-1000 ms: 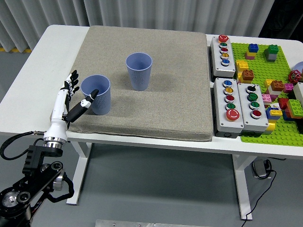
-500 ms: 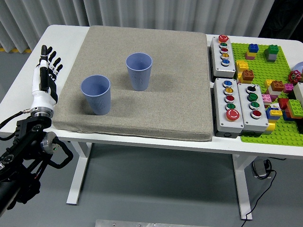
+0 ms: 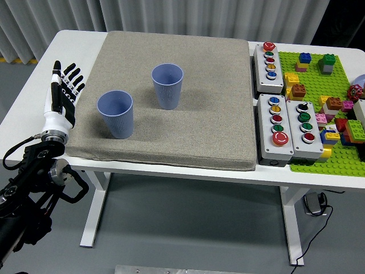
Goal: Pick cup pour cup place
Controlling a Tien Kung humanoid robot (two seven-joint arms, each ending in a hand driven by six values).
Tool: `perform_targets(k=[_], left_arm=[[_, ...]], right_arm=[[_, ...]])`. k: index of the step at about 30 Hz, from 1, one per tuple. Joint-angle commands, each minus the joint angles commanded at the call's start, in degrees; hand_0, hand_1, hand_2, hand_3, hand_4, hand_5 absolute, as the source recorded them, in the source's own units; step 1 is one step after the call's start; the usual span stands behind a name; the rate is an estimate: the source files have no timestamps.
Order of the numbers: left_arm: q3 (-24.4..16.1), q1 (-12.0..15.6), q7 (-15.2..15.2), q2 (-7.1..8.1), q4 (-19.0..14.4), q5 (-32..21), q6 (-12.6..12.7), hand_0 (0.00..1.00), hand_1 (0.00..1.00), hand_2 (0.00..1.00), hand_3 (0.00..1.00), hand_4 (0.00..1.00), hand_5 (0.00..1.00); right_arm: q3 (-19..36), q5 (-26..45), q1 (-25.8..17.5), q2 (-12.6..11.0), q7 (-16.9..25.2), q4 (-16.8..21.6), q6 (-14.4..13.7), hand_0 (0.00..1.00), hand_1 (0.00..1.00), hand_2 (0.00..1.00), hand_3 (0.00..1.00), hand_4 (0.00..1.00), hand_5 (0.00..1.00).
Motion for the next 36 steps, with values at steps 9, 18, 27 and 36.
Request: perform_targets(k=[9,18,27,36], left_arm=[[0.1,0.3,0.1,-0.43,-0.1,0.2,0.6,0.825,0.831,0.840,0.810,0.768,0.998],[-0.2,0.5,0.2,-0.64,-0.9,0.5,1.1,0.824,0.830,0.841,0.820,0.769,0.998],[-0.7,0.7,0.3,-0.50,-1.9,1.0,1.1,0.820,0.827,0.846,0.855,0.773,0.998],[-0.8,0.7,0.8,-0.38,-3.3,1.9,1.1,0.820,0.826,0.844,0.855,0.775,0.998]], right_arm=[[0.5,-0.4,0.3,0.1,-0.2,0.0,-0.1,0.699,0.633,0.595,0.592,0.002,0.241],[0.8,-0.7,0.3,0.1,-0.1,0.0,-0.1,0.697,0.633,0.595,0.592,0.002,0.241],[0.6,-0.1,0.5,0.1,0.0,0.0,-0.2,0.698,0.633,0.595,0.592,0.002,0.238],[0.8,-0.2,0.2,0.1,-0.1,0.0,-0.2,0.698,0.634,0.594,0.592,0.002,0.238]])
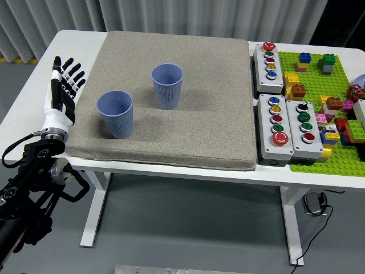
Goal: Pick cup pour cup place
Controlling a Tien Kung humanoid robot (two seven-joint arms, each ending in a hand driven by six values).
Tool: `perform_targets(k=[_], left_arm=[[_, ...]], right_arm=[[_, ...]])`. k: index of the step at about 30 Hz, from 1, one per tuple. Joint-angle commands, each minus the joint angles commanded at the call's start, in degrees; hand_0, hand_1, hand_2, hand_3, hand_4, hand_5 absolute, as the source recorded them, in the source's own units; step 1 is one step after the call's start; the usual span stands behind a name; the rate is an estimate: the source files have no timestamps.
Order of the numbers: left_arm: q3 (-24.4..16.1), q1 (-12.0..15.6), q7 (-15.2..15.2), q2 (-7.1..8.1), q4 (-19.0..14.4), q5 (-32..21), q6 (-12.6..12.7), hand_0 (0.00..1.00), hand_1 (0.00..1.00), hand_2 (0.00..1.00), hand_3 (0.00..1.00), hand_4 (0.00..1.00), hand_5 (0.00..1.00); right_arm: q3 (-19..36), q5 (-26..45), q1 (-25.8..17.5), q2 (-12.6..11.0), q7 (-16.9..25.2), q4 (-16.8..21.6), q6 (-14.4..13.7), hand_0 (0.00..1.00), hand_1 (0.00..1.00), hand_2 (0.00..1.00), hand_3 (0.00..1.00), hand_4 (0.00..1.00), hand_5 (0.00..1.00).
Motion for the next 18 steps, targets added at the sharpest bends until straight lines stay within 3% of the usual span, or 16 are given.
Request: perform_targets(k=[8,18], left_arm=[[-0.5,-0.1,0.7,0.18,-1.4,1.2,-0.6,0.820,0.826,0.844,0.854,0.779,0.998],[-1.5,0.5,0.8,0.25,-2.2,1.8,-0.4,0.819,0.826,0.850,0.856,0.780,0.998]], right_arm=[[-0.6,1.5,0.1,0.0,0.3,0.0,-0.4,0.698,0.634,0.594,0.592,0.002,0.237],[0.7,-1.3,0.5,-0.2,0.1,0.0,0.1,0.698,0.634,0.595,0.592,0.002,0.241]])
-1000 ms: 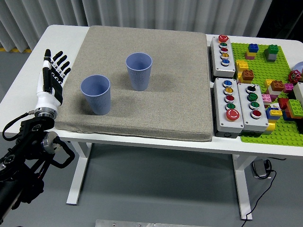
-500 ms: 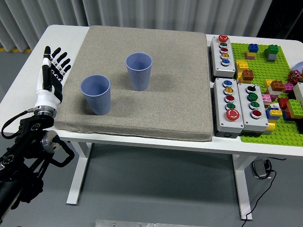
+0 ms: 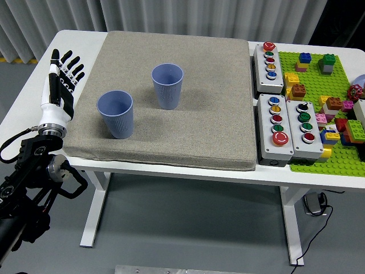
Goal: Pick cup pour cup place
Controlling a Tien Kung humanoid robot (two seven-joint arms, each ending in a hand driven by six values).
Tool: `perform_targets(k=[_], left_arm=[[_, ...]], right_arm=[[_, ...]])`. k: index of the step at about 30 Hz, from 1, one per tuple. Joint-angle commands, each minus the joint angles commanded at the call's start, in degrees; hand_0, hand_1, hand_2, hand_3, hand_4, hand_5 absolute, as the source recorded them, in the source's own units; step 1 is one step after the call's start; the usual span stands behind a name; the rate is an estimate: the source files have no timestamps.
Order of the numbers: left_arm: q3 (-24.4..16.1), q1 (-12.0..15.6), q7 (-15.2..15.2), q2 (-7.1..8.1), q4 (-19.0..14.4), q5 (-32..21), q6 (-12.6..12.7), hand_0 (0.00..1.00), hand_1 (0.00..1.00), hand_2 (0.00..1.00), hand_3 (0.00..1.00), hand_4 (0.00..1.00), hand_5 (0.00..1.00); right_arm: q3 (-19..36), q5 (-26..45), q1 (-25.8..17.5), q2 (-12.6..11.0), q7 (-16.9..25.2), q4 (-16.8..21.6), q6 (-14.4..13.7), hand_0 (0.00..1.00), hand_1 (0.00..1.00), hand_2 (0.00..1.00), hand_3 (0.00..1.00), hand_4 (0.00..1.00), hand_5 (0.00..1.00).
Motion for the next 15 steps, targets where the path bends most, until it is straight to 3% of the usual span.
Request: perform_targets(k=[15], left_arm=[[0.2,1.4,0.6,0.21,-0.3,0.5,-0.4,0.819,0.826,0.855,0.856,0.780,0.998]], right_arm=[[0.6,-1.2,-0.9,0.5,-0.4,0.0,0.0,0.699,0.634,0.595,0.592,0.002,0.244]])
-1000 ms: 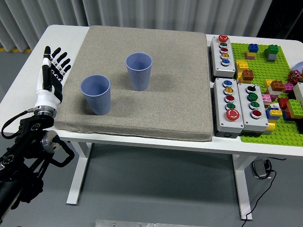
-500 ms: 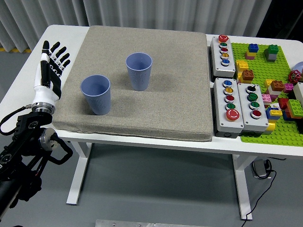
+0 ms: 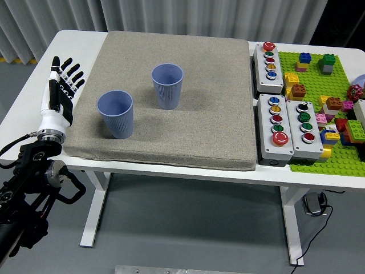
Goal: Pick cup pour cup place
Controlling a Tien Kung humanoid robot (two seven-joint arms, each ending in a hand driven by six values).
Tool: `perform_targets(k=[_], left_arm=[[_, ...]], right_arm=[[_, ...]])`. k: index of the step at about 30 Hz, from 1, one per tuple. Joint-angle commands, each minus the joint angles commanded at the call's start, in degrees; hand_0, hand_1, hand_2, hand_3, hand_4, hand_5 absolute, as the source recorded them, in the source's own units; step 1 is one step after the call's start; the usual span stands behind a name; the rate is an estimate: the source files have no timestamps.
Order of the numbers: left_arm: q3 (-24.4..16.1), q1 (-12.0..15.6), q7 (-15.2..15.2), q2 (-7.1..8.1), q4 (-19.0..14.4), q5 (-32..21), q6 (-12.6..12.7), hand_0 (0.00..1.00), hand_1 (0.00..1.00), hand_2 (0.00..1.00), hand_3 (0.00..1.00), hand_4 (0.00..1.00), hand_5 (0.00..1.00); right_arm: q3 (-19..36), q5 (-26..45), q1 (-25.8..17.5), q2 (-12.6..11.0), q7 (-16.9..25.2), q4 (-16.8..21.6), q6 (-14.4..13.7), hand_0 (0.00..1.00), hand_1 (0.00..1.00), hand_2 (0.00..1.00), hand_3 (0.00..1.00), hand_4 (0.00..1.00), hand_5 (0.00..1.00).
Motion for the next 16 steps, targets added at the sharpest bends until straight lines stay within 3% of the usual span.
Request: perform_targets(k=[16], left_arm=[[0.1,0.0,-0.2,0.13,-0.6,-0.1,0.0,0.823,0.827,0.858,0.856,0.778,0.998]], right_arm=[[0.1,-0.1,0.2,0.1,-0.1,0.0,0.0,0.697,0.634,0.596,0.592,0.002,0.254]])
